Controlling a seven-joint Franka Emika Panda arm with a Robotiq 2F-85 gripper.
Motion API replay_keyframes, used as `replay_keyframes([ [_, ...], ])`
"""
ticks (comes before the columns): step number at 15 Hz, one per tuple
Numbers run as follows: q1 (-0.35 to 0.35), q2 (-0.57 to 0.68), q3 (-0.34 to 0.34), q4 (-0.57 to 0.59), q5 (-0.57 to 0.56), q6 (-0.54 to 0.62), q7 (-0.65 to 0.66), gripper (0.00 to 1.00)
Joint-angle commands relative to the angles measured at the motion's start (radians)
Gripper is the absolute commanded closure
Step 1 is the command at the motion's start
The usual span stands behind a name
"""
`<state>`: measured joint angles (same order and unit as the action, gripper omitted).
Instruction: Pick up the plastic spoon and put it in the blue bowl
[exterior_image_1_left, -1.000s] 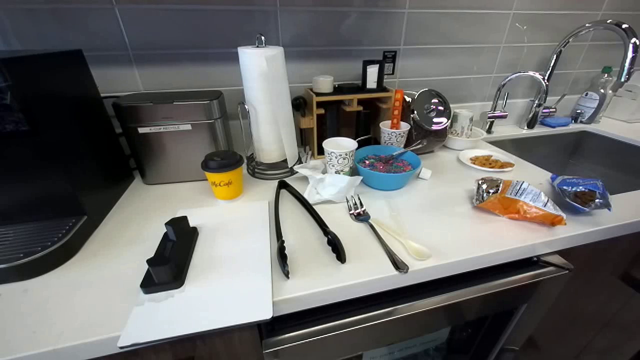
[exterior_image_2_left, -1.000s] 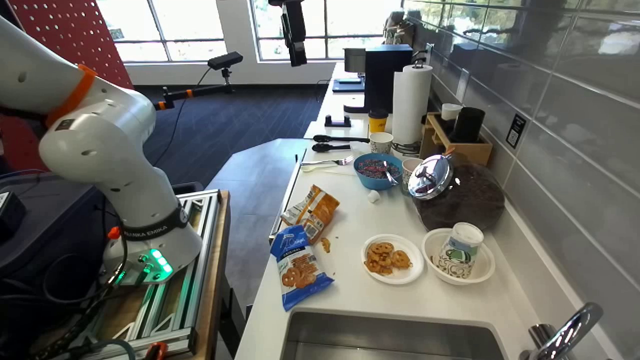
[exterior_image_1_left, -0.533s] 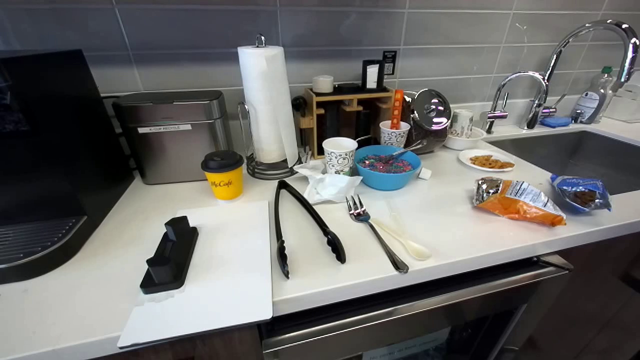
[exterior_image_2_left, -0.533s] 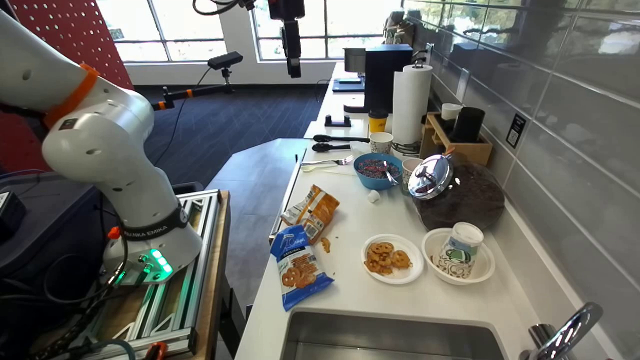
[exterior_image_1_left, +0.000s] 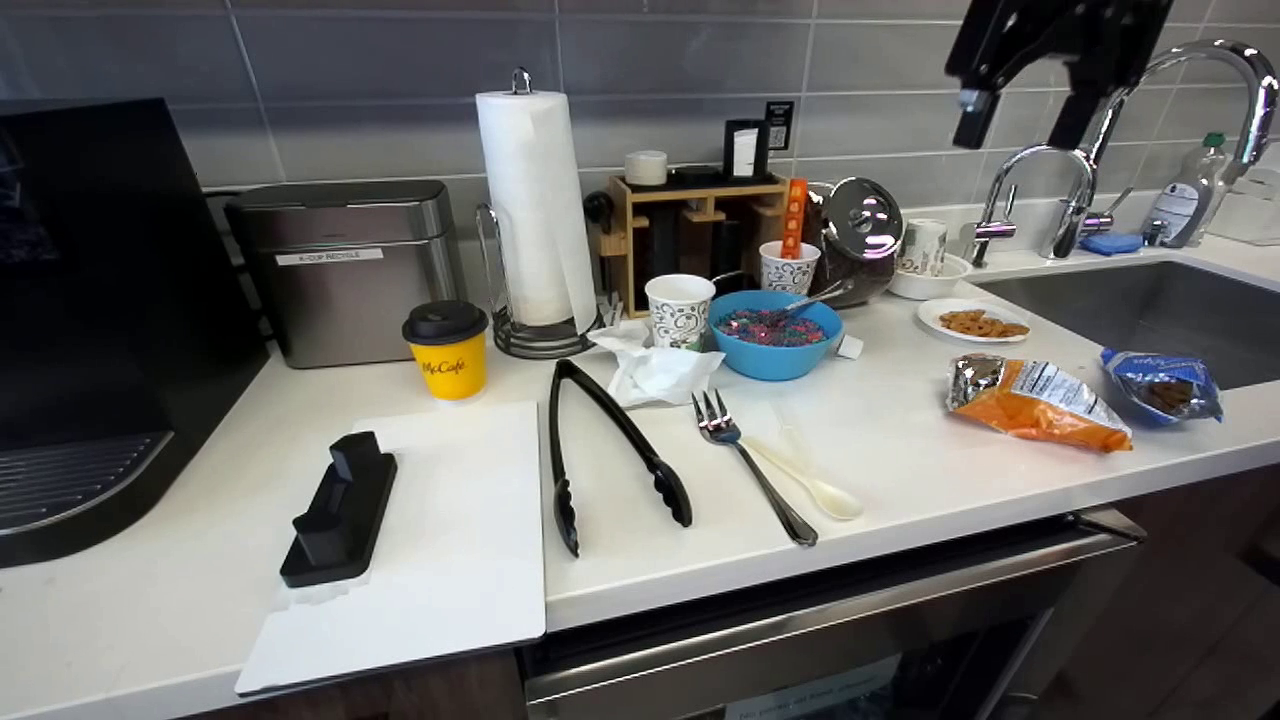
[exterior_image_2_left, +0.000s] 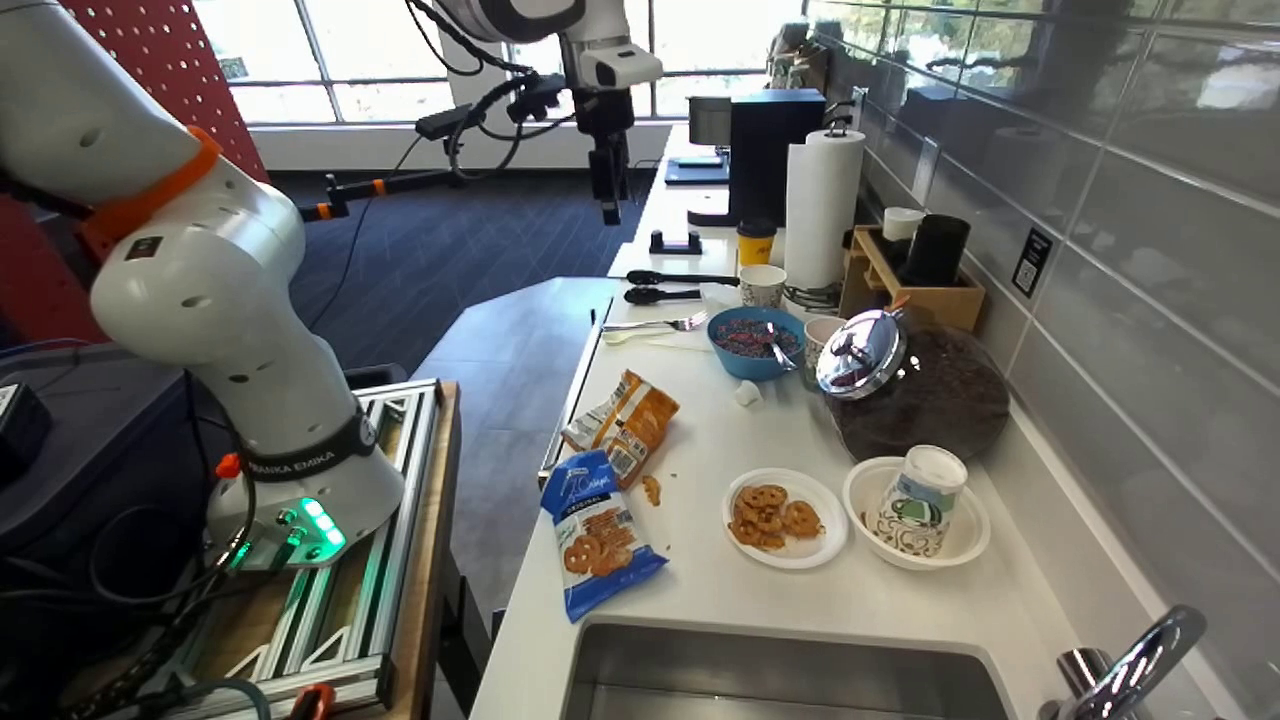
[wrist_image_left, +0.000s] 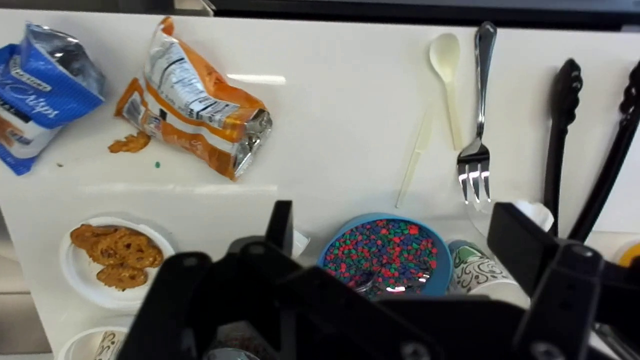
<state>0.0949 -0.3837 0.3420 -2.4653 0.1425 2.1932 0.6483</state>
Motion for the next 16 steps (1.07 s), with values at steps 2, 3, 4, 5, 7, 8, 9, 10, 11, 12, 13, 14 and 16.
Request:
replay_keyframes([
  [2, -0.043, 0.172, 0.104, -0.034, -0.080, 0.253, 0.327, 0.00],
  [3, -0.049, 0.207, 0.129, -0.033, -0.130, 0.259, 0.397, 0.00],
  [4, -0.005, 0.252, 0.097, -0.013, -0.190, 0.227, 0.386, 0.00],
  [5, 0.023, 0.183, 0.047, -0.033, -0.129, 0.220, 0.324, 0.00],
  [7, 0.039, 0.235, 0.050, -0.026, -0.172, 0.219, 0.361, 0.00],
  [8, 0.041, 0.247, 0.049, -0.022, -0.176, 0.219, 0.361, 0.00],
  [9, 0.042, 0.251, 0.047, -0.019, -0.177, 0.219, 0.361, 0.00],
  [10, 0.041, 0.251, 0.047, -0.017, -0.178, 0.219, 0.361, 0.00],
  [11, 0.043, 0.271, 0.045, -0.011, -0.189, 0.231, 0.377, 0.00],
  [12, 0.051, 0.303, 0.043, 0.001, -0.191, 0.241, 0.398, 0.00],
  [13, 0.059, 0.355, 0.042, 0.020, -0.196, 0.257, 0.414, 0.00],
  [14, 0.066, 0.399, 0.042, 0.036, -0.209, 0.266, 0.440, 0.00],
  [16, 0.093, 0.493, 0.034, 0.085, -0.222, 0.281, 0.509, 0.00],
])
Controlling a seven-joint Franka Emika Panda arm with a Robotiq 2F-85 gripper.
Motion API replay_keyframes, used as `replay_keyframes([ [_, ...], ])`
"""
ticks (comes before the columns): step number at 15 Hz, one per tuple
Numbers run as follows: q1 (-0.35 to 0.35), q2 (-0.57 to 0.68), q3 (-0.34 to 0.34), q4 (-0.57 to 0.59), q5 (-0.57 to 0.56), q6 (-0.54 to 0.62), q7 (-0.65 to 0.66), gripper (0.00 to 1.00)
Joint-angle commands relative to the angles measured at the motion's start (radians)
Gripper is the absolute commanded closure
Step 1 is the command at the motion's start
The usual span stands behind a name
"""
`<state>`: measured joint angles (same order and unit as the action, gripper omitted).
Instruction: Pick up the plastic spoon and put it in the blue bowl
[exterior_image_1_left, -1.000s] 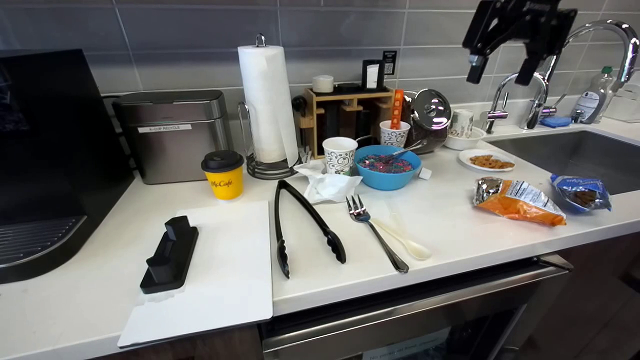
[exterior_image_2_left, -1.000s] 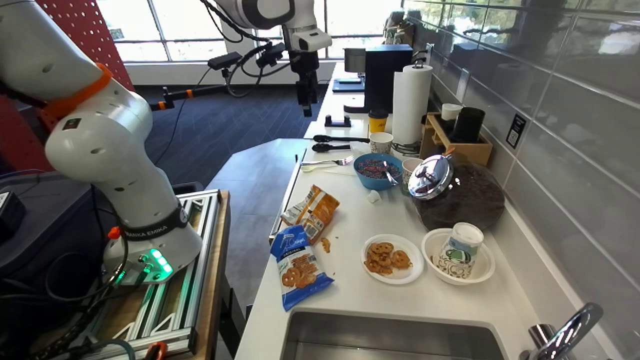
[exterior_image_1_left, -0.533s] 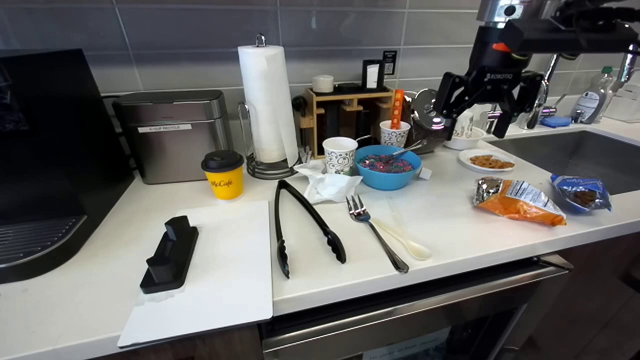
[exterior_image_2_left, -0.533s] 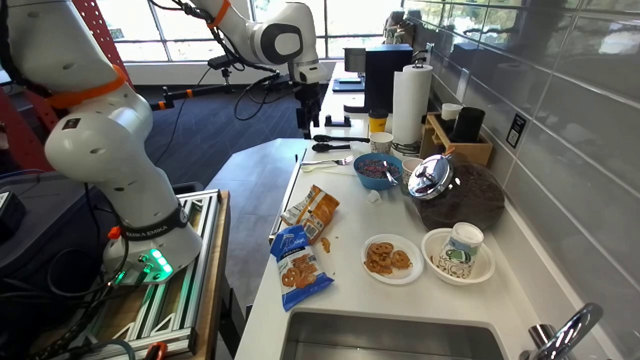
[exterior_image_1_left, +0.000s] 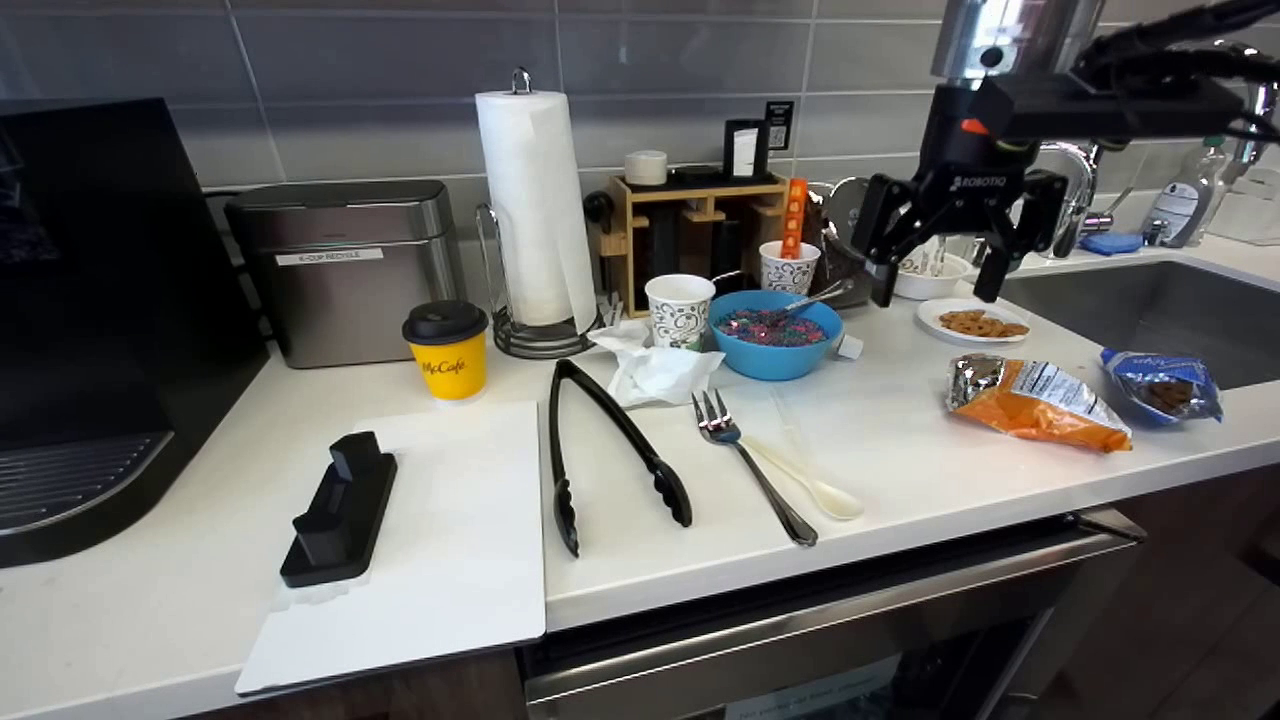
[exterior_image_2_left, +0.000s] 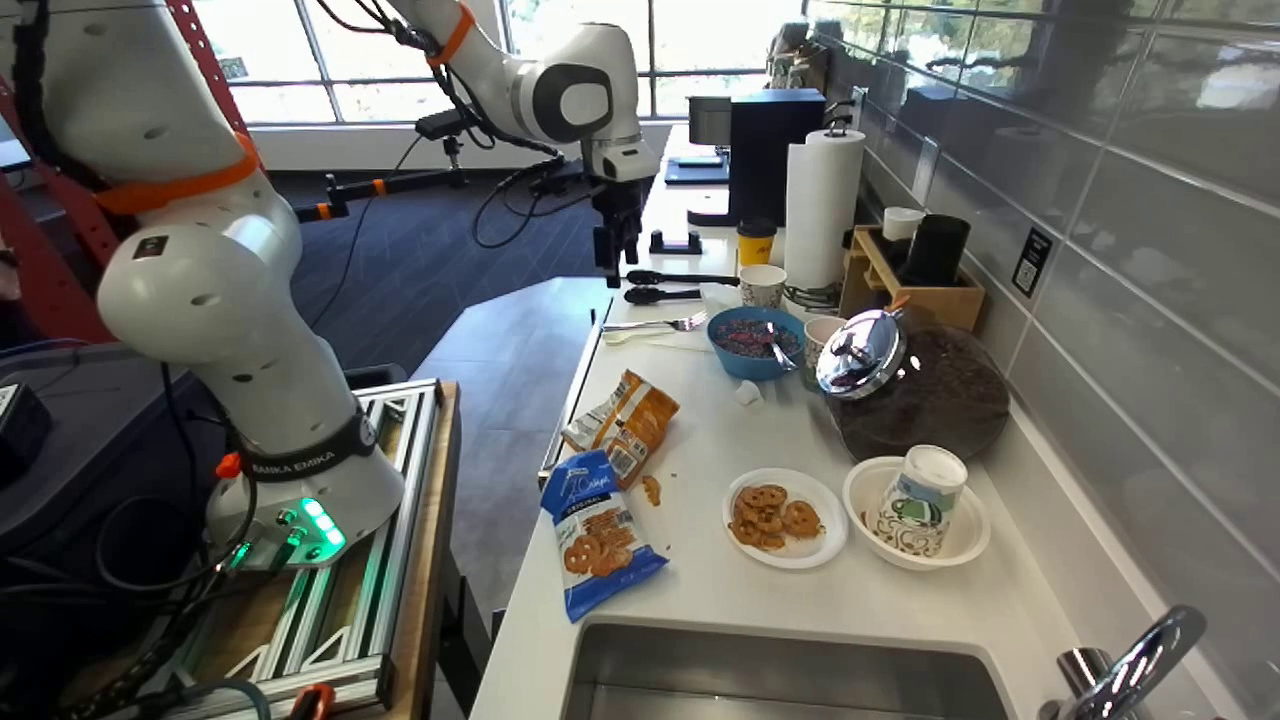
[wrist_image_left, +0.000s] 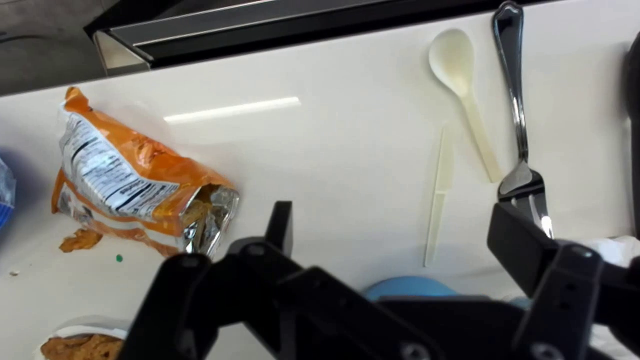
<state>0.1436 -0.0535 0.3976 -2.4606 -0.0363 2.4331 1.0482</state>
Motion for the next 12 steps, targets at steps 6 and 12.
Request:
replay_keyframes([
  [6, 0.186, 0.398, -0.176, 0.249, -0.213, 0.107, 0.307, 0.00],
  [12, 0.287, 0.544, -0.318, 0.403, -0.268, 0.131, 0.338, 0.00],
])
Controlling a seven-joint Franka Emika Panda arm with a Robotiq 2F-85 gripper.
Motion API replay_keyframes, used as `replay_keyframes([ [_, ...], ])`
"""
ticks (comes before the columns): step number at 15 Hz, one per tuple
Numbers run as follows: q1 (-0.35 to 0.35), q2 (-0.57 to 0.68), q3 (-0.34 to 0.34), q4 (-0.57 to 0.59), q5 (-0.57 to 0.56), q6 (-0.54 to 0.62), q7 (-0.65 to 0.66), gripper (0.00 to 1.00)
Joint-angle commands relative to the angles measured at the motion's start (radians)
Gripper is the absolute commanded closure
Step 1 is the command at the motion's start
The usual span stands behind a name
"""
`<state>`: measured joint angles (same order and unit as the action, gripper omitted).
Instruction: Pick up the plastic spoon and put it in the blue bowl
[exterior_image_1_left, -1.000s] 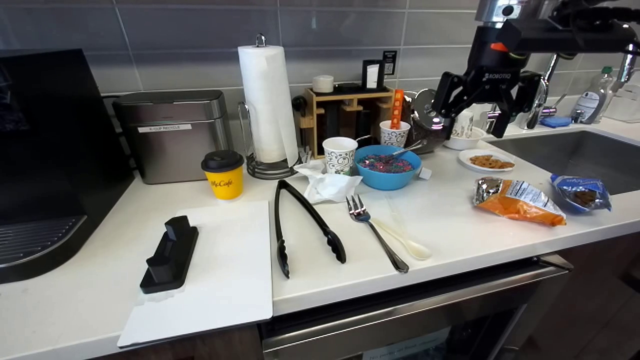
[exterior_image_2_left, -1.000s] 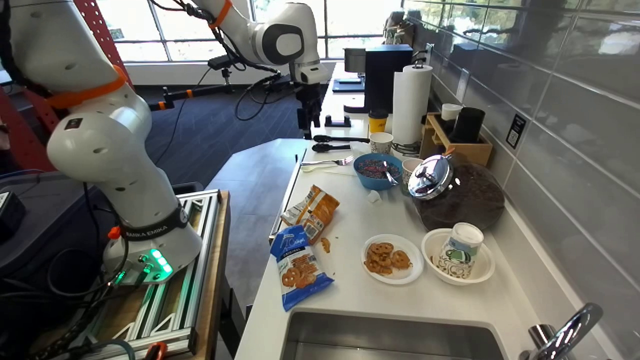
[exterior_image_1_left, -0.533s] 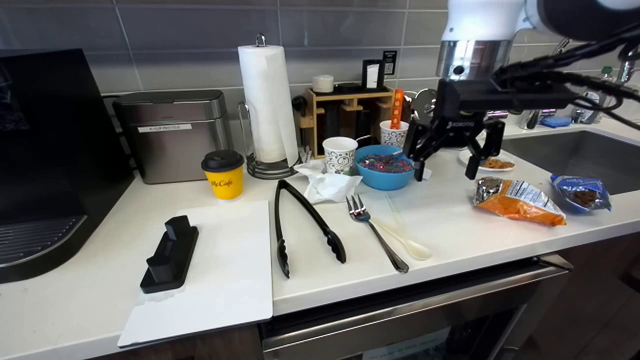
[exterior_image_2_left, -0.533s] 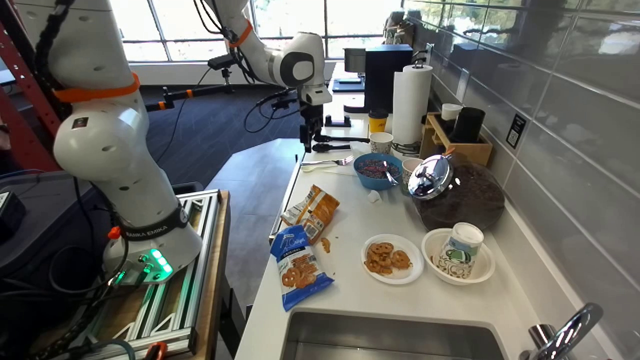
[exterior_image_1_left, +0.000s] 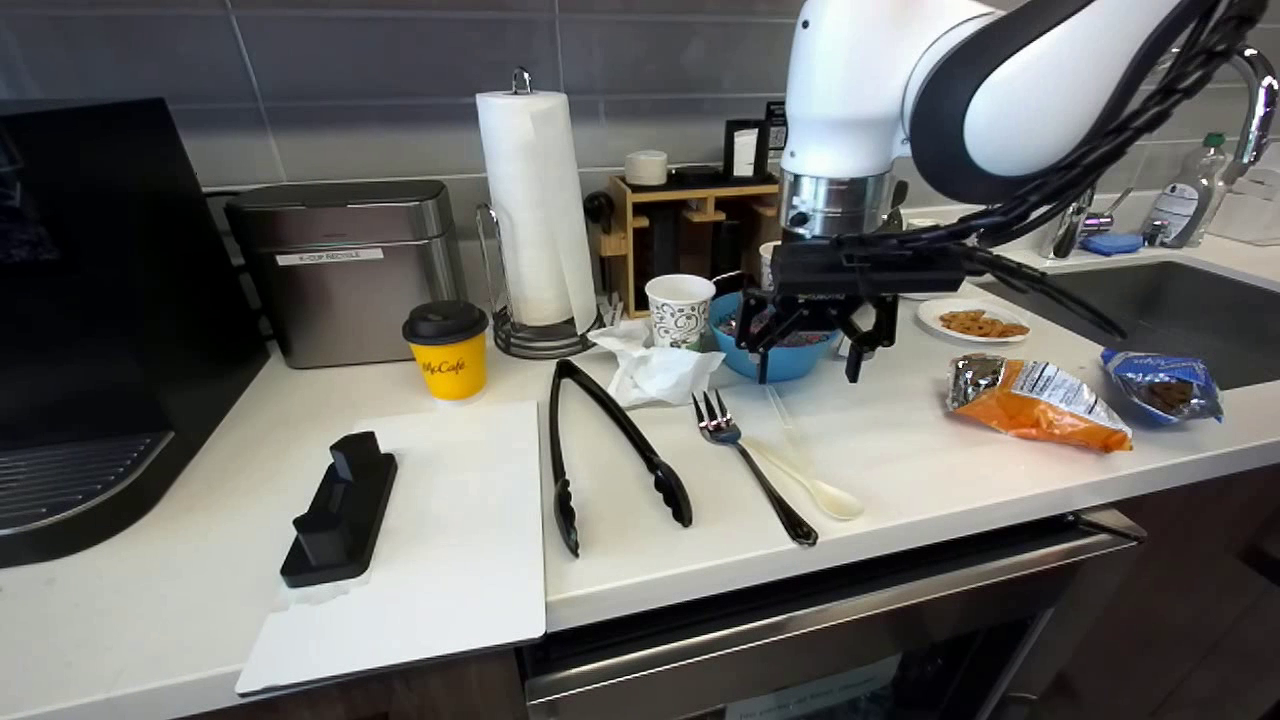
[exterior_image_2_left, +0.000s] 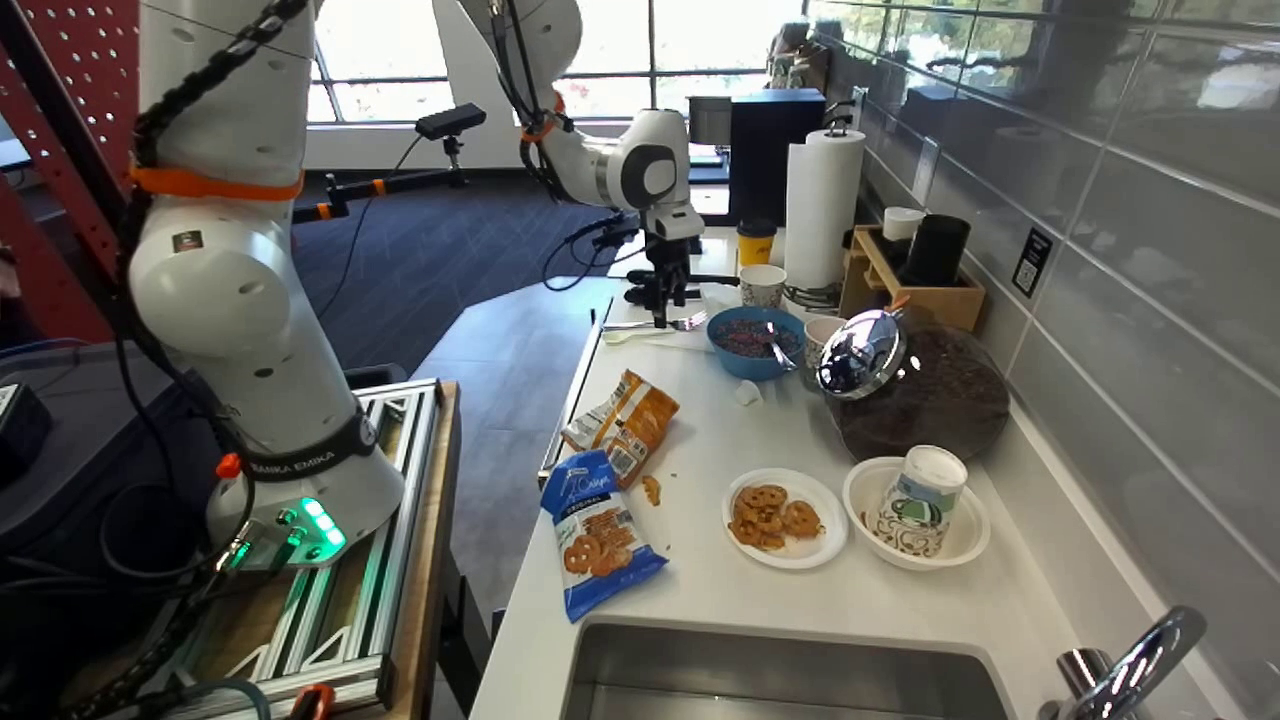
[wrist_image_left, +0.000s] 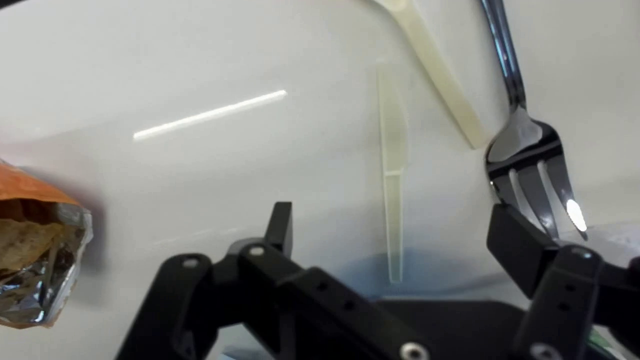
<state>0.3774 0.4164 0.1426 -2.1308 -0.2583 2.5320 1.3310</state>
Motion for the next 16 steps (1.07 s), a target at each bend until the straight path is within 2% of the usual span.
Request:
replay_keyframes([
  [1, 0.060, 0.090, -0.076, 0.088, -0.042, 0.036, 0.052, 0.00],
  [4, 0.067, 0.115, -0.097, 0.097, -0.015, 0.076, 0.028, 0.00],
  [9, 0.069, 0.103, -0.139, 0.025, -0.009, 0.176, 0.020, 0.00],
  [16, 0.079, 0.140, -0.143, 0.004, 0.003, 0.217, -0.052, 0.16],
])
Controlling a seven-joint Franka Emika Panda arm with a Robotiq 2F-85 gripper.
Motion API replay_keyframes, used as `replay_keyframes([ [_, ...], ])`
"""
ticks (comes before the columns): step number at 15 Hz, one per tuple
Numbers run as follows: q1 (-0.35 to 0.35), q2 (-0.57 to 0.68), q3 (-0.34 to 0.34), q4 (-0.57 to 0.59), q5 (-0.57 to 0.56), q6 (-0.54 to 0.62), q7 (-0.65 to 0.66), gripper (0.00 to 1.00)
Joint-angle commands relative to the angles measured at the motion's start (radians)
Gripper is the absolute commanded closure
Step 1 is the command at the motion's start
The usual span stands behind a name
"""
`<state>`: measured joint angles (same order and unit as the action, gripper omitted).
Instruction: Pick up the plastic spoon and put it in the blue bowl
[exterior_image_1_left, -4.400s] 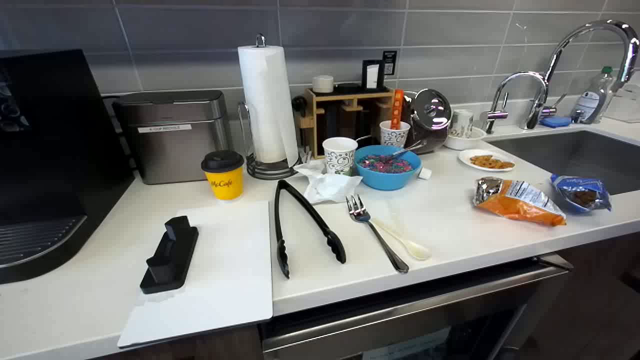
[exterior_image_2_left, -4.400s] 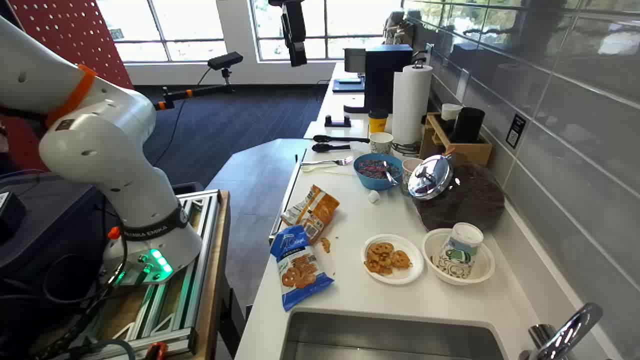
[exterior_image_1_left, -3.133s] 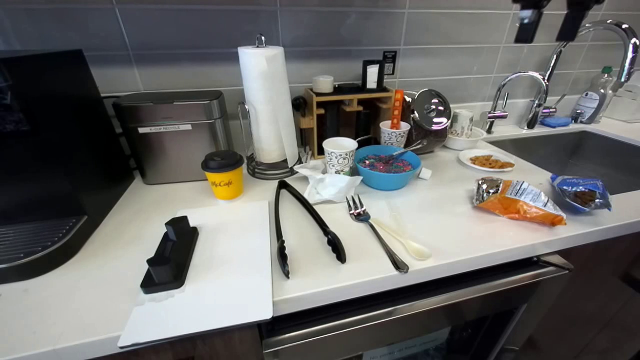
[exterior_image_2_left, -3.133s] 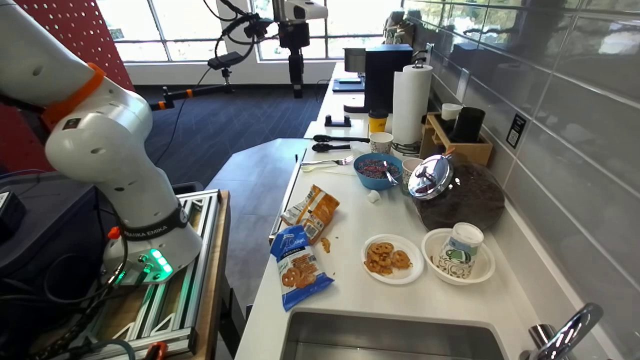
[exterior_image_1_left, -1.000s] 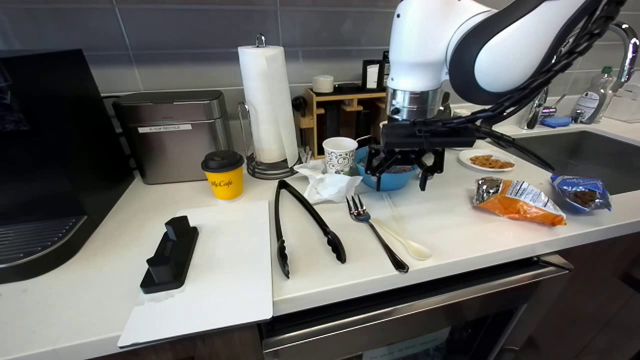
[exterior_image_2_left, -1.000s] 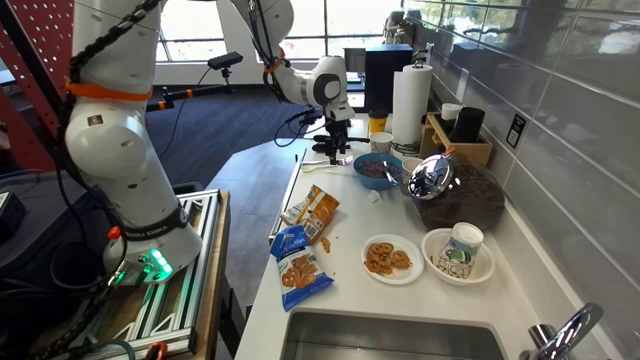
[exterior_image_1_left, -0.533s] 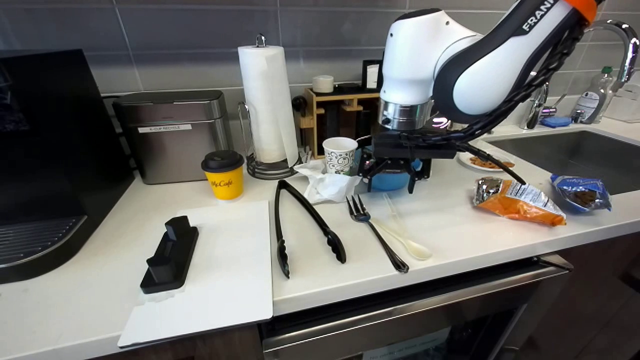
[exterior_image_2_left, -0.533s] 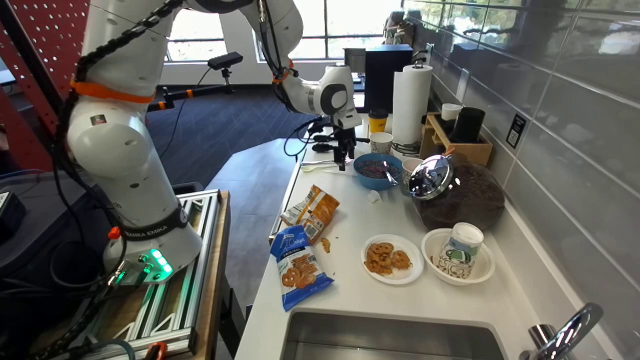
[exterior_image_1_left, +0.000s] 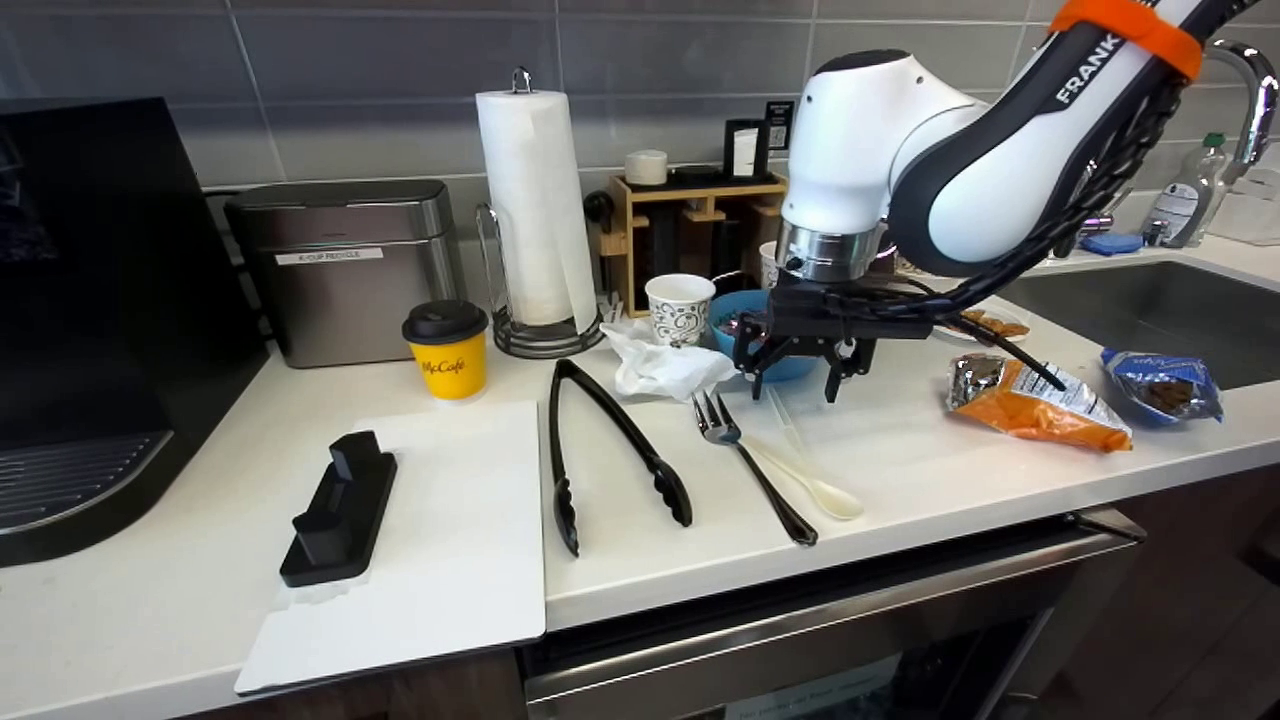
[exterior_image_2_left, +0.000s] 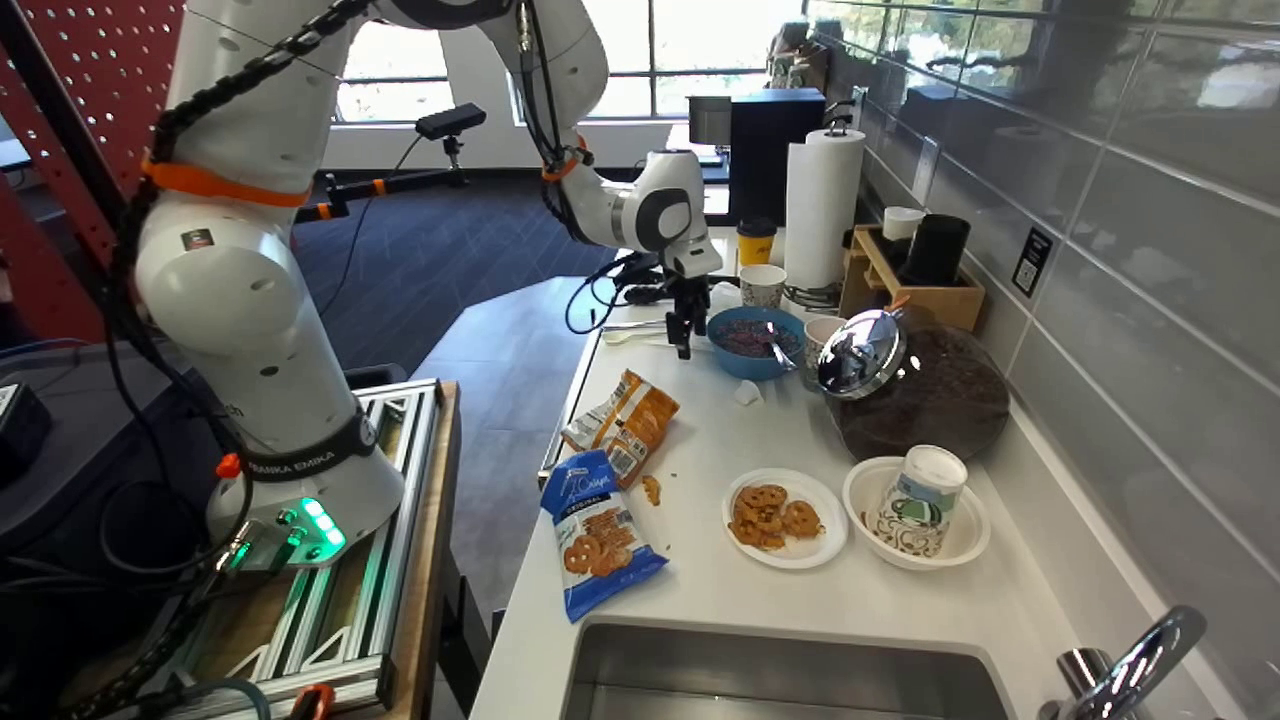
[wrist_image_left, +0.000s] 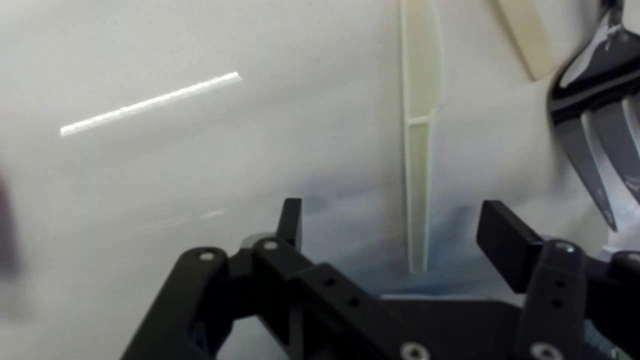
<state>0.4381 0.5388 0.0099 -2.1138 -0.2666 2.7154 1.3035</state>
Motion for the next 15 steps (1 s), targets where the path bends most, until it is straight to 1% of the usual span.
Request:
replay_keyframes([
  [1, 0.025, 0.021, -0.016, -0.013, 0.006, 0.033, -0.026, 0.26],
  [2, 0.032, 0.024, -0.020, -0.012, 0.001, 0.029, -0.029, 0.38],
  [4, 0.037, 0.029, -0.018, -0.008, 0.004, 0.026, -0.049, 0.49],
  [8, 0.048, 0.024, -0.021, 0.000, 0.002, 0.027, -0.075, 0.81],
  [11, 0.041, 0.013, -0.008, -0.009, 0.019, 0.021, -0.101, 1.00],
  [13, 0.018, -0.013, 0.026, -0.029, 0.058, -0.007, -0.140, 0.99],
  [15, 0.014, -0.062, 0.043, -0.066, 0.094, -0.040, -0.153, 0.97],
])
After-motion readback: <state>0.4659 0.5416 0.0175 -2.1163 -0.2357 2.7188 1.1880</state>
